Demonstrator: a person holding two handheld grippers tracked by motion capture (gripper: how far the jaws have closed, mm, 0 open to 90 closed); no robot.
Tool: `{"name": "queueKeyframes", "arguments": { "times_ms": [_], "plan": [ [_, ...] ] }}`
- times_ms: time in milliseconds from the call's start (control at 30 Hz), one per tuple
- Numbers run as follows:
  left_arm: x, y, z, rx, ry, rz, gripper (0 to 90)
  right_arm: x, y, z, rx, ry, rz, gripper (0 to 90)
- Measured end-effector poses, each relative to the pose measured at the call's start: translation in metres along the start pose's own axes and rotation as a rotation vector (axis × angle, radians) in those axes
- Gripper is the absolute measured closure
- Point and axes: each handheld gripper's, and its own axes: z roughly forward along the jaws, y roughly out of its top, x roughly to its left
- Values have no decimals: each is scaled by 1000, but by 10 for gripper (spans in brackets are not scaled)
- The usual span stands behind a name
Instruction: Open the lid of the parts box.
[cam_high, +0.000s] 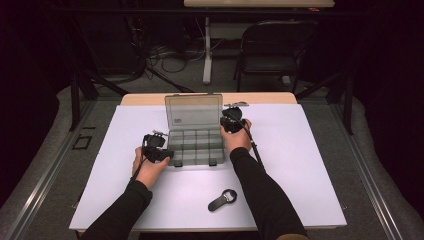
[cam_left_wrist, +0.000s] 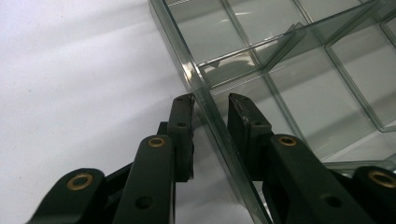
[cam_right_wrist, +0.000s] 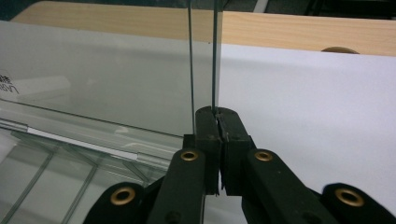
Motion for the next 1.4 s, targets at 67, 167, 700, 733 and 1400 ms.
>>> {"name": "queueKeyframes", "arguments": {
  "times_ms": [67, 167, 700, 733, 1400],
  "plan": [
    [0, 0, 0, 2, -1, 1, 719, 1, 3, 1, 15, -8, 2, 886],
    [0, 0, 0, 1, 0, 1, 720, 0, 6, 4, 36, -5, 15, 887],
    [0, -1, 0, -8, 3, -7, 723, -1, 12, 12, 82, -15, 61, 893],
    [0, -1, 0, -6, 1, -9, 723, -1, 12, 13, 83, -15, 62, 894],
    [0, -1, 0, -10, 3, -16, 726, -3, 14, 20, 113, -18, 94, 897]
  ]
}}
